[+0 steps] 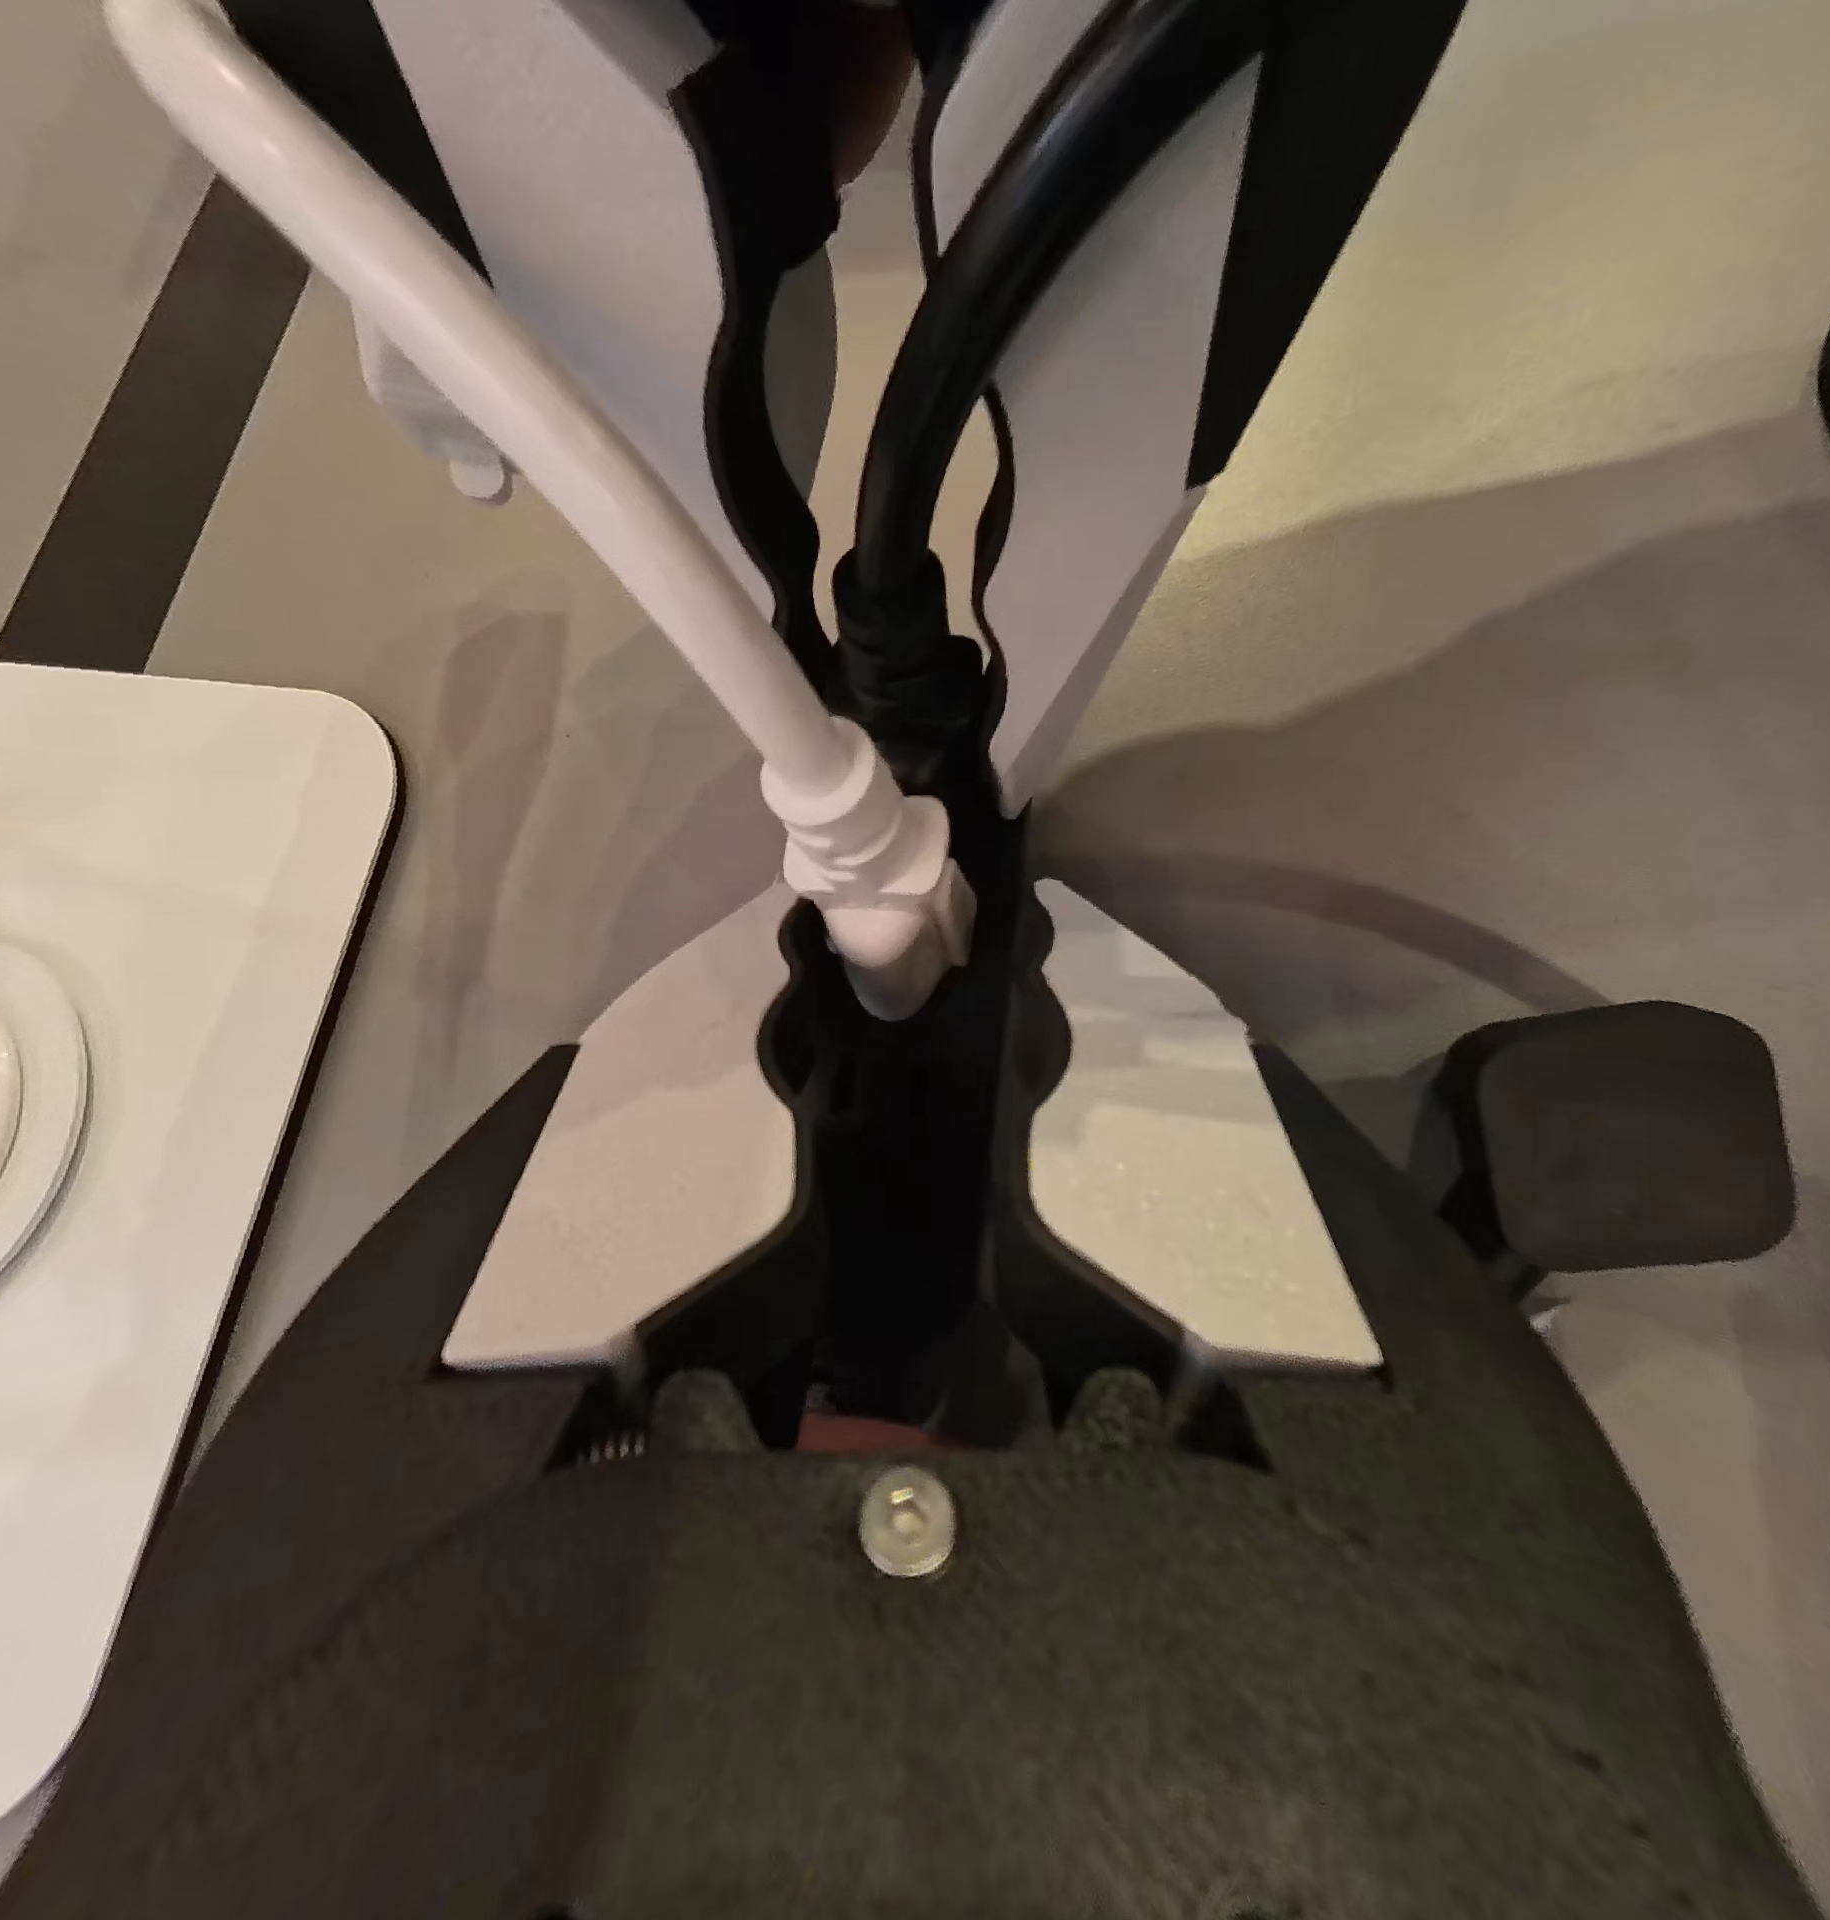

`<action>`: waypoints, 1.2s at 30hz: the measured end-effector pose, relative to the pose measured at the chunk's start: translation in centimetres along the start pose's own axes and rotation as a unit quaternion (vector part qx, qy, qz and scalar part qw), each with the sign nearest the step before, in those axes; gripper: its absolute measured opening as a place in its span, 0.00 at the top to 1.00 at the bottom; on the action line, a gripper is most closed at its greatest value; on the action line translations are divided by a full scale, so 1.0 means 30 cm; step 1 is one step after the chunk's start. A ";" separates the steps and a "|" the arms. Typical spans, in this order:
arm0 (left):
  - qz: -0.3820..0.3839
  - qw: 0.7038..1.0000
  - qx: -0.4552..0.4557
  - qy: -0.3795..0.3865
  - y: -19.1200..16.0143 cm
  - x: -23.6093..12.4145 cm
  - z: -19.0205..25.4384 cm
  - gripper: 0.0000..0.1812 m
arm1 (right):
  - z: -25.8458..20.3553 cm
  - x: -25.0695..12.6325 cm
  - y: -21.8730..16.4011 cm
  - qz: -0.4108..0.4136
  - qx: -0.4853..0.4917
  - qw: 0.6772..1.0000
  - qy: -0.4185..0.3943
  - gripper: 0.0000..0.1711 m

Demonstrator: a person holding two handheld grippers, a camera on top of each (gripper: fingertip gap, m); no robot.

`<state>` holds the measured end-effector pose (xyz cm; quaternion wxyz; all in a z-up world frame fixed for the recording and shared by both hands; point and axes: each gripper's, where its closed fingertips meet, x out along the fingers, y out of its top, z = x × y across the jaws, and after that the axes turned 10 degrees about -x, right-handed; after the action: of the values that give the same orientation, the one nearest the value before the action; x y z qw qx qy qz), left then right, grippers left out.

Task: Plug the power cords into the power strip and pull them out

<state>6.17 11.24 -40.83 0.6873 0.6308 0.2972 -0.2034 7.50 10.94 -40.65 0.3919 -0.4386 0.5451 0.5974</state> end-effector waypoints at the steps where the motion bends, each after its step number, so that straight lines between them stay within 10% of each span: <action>1: 0.000 1.000 -0.002 -0.003 0.000 -0.006 0.000 0.81 | 0.000 0.000 0.000 0.000 0.000 1.000 0.000 0.87; 36: 0.017 0.999 -0.005 0.028 0.005 -0.020 -0.028 0.78 | 0.005 0.005 0.023 0.051 0.001 0.998 -0.023 0.87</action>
<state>5.70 12.04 -40.33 0.6853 0.6377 0.3067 -0.1724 6.79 11.02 -40.59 0.3737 -0.3957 0.5582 0.6263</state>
